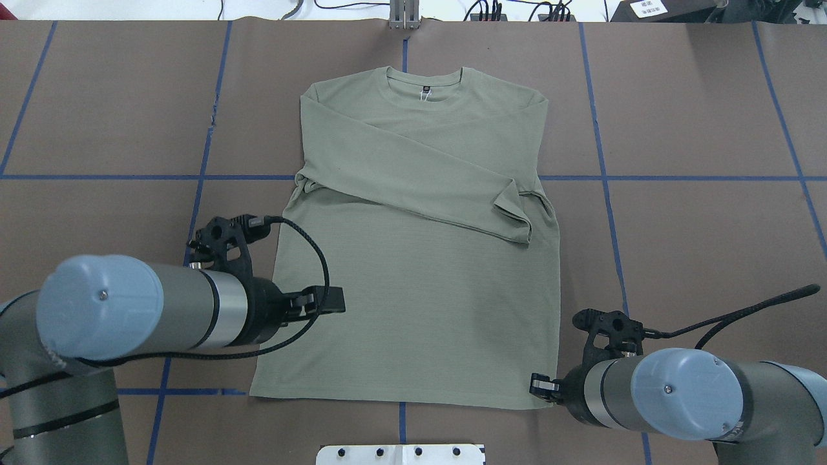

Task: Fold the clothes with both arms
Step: 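Grasp the hem corners nearest the robot with both grippers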

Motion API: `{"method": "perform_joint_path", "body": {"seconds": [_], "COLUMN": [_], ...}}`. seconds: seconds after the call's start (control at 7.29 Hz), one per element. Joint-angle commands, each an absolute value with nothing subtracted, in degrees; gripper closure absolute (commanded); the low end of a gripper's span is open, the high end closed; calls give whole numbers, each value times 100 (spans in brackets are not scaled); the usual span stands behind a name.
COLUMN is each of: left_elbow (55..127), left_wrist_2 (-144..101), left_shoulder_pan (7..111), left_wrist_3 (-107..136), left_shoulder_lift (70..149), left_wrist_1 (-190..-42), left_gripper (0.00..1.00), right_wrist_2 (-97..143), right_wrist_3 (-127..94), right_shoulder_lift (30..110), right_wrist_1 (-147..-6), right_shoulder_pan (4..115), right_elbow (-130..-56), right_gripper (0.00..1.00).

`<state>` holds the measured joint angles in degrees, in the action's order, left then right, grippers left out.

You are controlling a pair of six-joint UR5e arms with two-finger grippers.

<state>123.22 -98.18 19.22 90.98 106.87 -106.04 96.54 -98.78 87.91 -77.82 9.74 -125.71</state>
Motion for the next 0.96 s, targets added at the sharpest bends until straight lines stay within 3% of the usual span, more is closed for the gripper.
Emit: {"method": "perform_joint_path", "body": {"seconds": [0.0, 0.27, 0.82], "left_elbow": [12322, 12244, 11655], "left_wrist_2": [-9362, -9167, -8912], "left_shoulder_pan": [1102, 853, 914], "left_wrist_3": [9788, 9975, 9897], "left_shoulder_lift": [10110, 10063, 10090], "left_wrist_1": [-10591, -9797, -9729], "left_gripper": [0, 1, 4], "right_wrist_2": [9668, 9685, 9712], "right_wrist_3": [-9932, -9923, -9923], "right_shoulder_lift": [8806, 8754, 8745], "right_wrist_1": [-7778, -7778, -7778], "right_shoulder_pan": [1071, 1169, 1257], "right_elbow": [-12603, -12603, -12586], "right_gripper": [100, 100, 100]}}
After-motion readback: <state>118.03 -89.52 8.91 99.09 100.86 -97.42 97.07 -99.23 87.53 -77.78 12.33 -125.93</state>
